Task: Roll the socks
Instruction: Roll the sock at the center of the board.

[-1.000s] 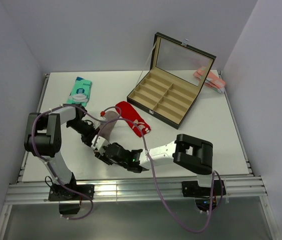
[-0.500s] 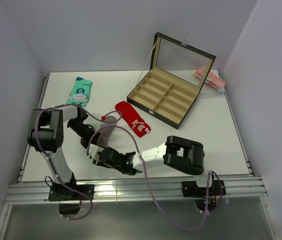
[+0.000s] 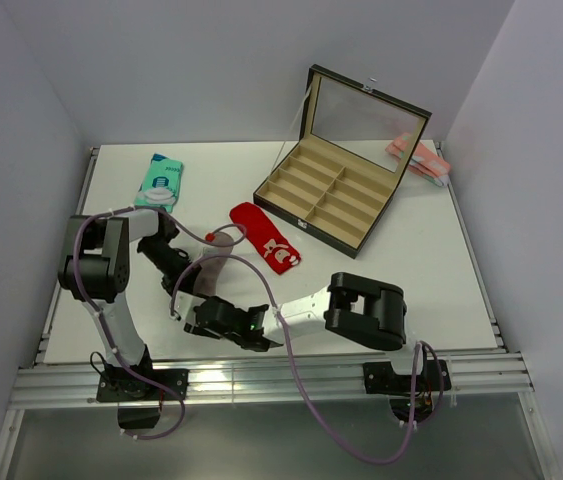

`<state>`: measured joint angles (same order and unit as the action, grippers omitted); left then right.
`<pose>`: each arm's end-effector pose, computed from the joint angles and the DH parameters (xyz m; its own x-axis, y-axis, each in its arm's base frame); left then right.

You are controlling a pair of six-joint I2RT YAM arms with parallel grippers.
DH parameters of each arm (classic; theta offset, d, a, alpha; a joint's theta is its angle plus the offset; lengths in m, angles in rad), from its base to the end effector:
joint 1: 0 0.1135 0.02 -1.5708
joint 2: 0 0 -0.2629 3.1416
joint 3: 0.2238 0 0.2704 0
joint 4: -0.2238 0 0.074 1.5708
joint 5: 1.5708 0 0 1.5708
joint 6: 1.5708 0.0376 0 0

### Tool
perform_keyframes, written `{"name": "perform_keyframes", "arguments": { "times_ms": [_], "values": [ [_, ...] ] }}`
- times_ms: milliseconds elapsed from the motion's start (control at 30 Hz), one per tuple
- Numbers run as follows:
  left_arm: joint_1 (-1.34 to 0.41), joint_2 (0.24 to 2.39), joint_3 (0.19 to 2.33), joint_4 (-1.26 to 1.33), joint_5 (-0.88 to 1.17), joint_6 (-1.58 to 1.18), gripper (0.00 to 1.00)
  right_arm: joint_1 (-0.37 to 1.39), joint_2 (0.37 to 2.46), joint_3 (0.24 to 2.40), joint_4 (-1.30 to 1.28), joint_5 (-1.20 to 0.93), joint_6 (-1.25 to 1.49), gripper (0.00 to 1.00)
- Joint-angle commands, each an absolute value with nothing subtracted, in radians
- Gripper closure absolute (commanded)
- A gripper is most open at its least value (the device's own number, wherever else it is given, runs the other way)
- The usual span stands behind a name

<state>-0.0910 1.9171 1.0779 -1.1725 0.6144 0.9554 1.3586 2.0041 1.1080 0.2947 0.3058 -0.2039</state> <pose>0.2822 -0.0475 0.1100 -0.6593 0.7302 -0.1793 0.6368 0.4155 -0.6494 0.1022 0.4204 0.1215 0.0615 -0.6315 -0.7730 -0.8858 0.3223 -0.3338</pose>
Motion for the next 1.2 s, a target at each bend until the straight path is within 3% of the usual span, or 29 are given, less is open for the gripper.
{"name": "perform_keyframes", "arguments": {
  "times_ms": [0,433,533,633,767,1167],
  "values": [
    [-0.101,1.95,1.091,-1.154,0.548,0.992,1.0,1.374,2.025,1.157,0.281,0.316,-0.225,0.49],
    [-0.12,1.982,1.095,-1.192,0.528,1.005,1.0,1.391,2.097,1.181,0.299,0.428,-0.273,0.46],
    [-0.132,1.983,1.098,-1.195,0.526,1.003,1.0,1.391,2.109,1.187,0.293,0.442,-0.269,0.53],
    [-0.137,1.977,1.107,-1.189,0.531,0.991,1.0,1.39,2.099,1.177,0.287,0.439,-0.244,0.68],
    [-0.137,1.941,1.118,-1.151,0.551,0.948,1.0,1.388,2.056,1.163,0.252,0.388,-0.198,0.76],
    [-0.124,1.738,1.118,-0.919,0.626,0.721,0.8,1.322,1.967,1.161,0.088,0.066,-0.052,0.83]
  ]
}}
